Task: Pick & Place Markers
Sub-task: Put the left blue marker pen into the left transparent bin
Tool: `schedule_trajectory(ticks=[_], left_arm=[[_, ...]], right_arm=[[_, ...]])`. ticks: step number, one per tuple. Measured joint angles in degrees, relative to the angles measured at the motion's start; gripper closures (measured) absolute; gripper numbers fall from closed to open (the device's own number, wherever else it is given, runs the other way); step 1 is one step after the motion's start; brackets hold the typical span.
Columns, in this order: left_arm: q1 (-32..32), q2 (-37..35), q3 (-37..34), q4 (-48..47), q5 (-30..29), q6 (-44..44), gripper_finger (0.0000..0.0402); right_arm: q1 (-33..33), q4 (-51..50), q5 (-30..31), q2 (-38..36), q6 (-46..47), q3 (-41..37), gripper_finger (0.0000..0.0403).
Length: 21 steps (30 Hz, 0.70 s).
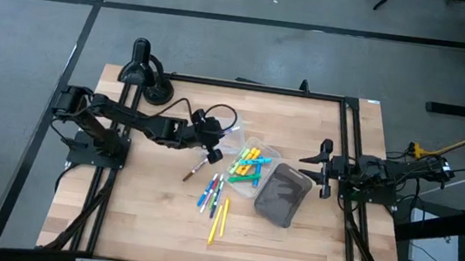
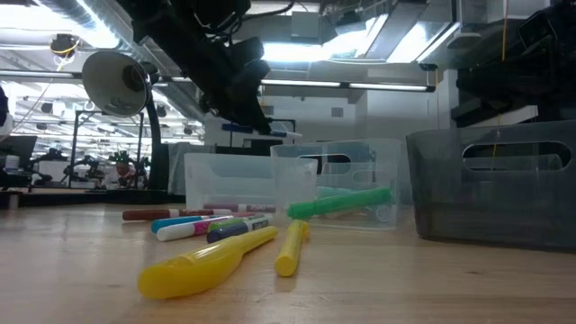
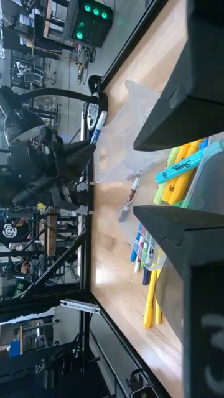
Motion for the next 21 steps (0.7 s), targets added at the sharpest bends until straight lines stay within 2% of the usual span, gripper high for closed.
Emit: schedule_trajectory(ticks=[10, 21], left_arm=[[4.4, 0.0, 0.0, -1.1, 9.4, -1.0, 0.037], [6.3, 0.0, 0.0, -5.2, 9.8, -1.1, 0.0369]], right_arm=[[0.0, 0.0, 0.0, 0.0, 0.0, 0.0, 0.0251], [0.0, 0.0, 0.0, 0.0, 0.0, 0.0, 0.0251]])
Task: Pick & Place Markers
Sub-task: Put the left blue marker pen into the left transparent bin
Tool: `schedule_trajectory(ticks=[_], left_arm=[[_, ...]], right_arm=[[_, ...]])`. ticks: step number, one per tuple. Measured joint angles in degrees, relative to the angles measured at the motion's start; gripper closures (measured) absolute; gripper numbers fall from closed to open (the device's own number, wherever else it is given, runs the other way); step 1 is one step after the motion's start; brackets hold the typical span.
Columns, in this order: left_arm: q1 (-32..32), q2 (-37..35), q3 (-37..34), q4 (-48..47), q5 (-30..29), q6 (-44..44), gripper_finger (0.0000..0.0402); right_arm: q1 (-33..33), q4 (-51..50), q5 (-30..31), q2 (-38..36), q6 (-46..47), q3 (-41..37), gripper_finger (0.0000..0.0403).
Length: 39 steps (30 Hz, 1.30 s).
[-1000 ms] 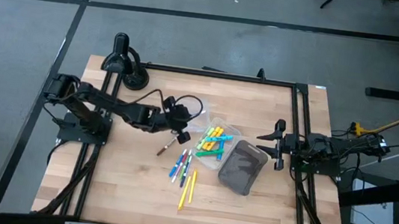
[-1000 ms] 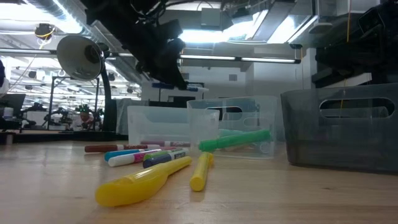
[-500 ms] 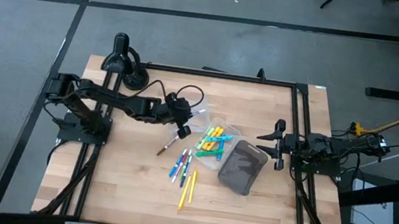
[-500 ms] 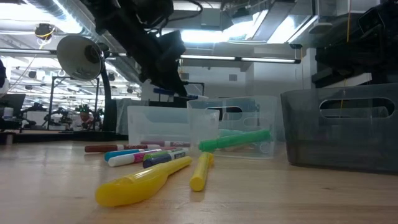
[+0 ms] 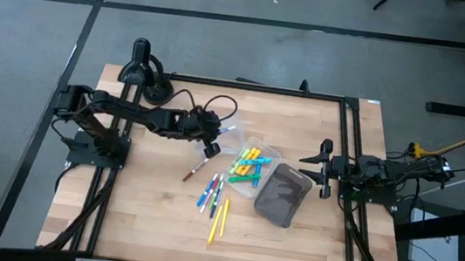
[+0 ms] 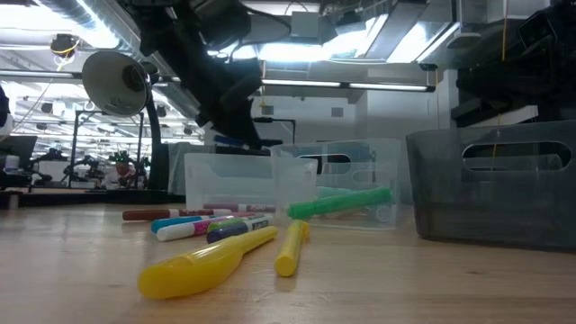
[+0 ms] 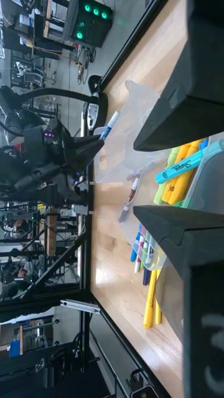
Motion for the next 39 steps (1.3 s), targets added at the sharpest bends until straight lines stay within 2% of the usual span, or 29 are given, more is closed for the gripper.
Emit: schedule_trajectory(ticks=[25, 39], left_arm=[[0.4, 0.0, 0.0, -1.5, 3.4, 9.9, 0.0368], [0.4, 0.0, 0.0, -1.5, 3.0, 10.5, 0.0366]], right_arm=[[0.0, 0.0, 0.0, 0.0, 0.0, 0.0, 0.0251], [0.0, 0.0, 0.0, 0.0, 0.0, 0.0, 0.0251]])
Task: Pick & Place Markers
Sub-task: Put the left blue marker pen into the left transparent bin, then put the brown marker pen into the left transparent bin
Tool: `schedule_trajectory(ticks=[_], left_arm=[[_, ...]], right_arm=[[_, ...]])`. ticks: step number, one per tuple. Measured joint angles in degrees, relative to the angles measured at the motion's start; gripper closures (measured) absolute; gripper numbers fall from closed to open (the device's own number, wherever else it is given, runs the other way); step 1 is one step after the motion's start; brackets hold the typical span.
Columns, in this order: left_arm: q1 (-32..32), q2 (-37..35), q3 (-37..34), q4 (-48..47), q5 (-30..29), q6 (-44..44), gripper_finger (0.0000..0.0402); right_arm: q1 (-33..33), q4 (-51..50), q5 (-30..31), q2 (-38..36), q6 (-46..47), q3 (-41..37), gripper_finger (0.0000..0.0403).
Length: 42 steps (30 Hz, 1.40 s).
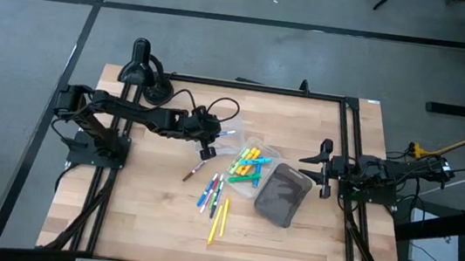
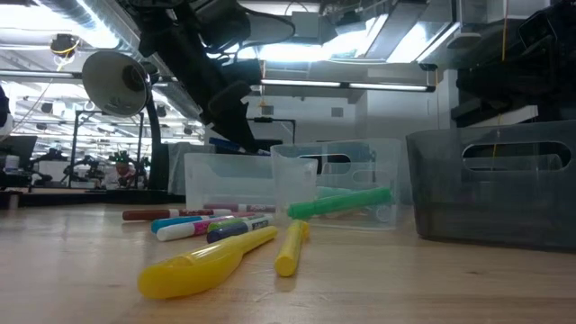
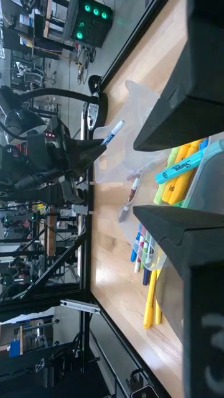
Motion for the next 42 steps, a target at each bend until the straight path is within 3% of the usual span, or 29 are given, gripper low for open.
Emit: schedule_trajectory(ticks=[16, 33, 42], left_arm=[[0.0, 0.0, 0.0, 0.0, 0.0, -0.5, 0.0335], [0.0, 0.0, 0.0, 0.3, -0.2, -3.2, 0.0342], [-1.3, 0.0, 0.0, 5.6, -0.1, -5.1, 0.0347]], right_arm=[[0.0, 0.0, 0.0, 0.0, 0.0, 0.0, 0.0251], [0.0, 0.0, 0.0, 0.0, 0.0, 0.0, 0.0251], [0.0, 0.0, 0.0, 0.0, 0.0, 0.0, 0.0251]])
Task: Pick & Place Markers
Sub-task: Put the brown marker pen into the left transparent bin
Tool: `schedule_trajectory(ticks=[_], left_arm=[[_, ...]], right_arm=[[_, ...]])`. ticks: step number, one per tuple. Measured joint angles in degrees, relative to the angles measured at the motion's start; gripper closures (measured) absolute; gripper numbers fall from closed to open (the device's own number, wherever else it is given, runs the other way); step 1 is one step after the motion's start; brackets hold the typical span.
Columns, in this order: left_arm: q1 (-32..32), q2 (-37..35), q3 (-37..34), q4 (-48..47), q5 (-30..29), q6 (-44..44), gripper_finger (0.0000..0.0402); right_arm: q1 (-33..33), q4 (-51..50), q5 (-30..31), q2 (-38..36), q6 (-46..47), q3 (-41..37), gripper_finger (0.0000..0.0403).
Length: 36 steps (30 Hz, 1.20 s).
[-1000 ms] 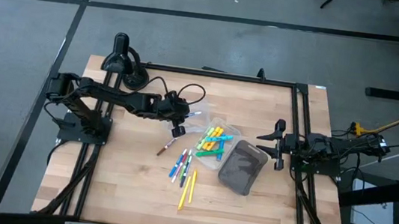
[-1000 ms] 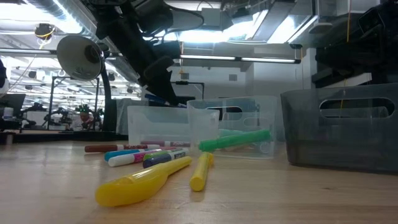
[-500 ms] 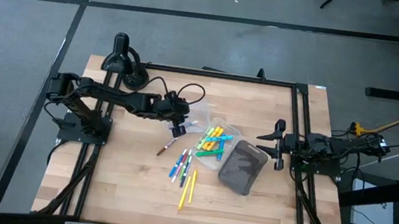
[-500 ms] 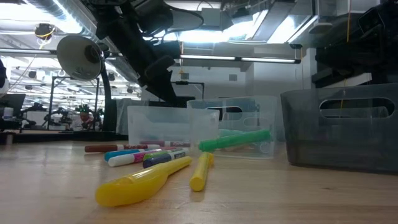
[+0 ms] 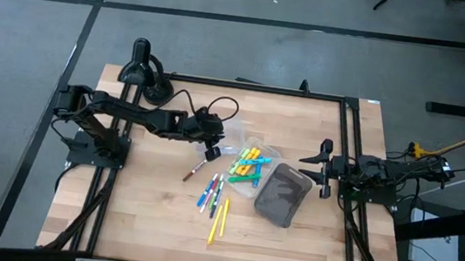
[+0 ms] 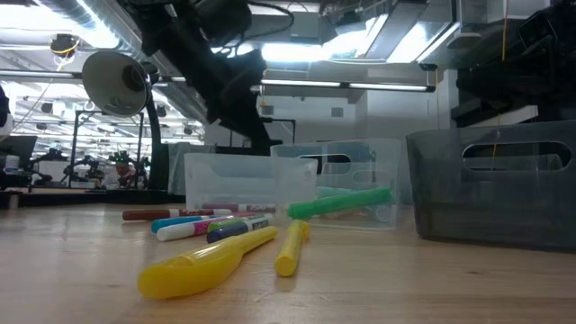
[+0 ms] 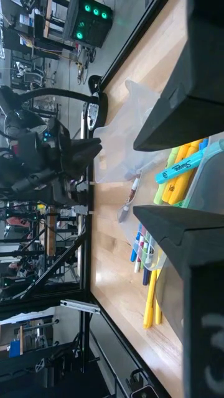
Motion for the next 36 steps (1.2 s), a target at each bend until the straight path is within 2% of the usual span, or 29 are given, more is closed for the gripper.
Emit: schedule_trajectory(ticks=[9, 19, 26, 36], left_arm=[[-6.6, 0.0, 0.0, -1.7, 2.7, 0.1, 0.0345], [-18.8, 0.0, 0.0, -1.5, 6.7, -1.0, 0.0346], [-27.3, 0.0, 0.0, -2.4, 6.5, -2.0, 0.035], [-34.7, 0.0, 0.0, -11.3, 4.5, -14.7, 0.0352]], right_arm=[[0.0, 0.0, 0.0, 0.0, 0.0, 0.0, 0.0251], [0.0, 0.0, 0.0, 0.0, 0.0, 0.0, 0.0251], [0.0, 0.0, 0.0, 0.0, 0.0, 0.0, 0.0251], [0.0, 0.0, 0.0, 0.0, 0.0, 0.0, 0.0251]])
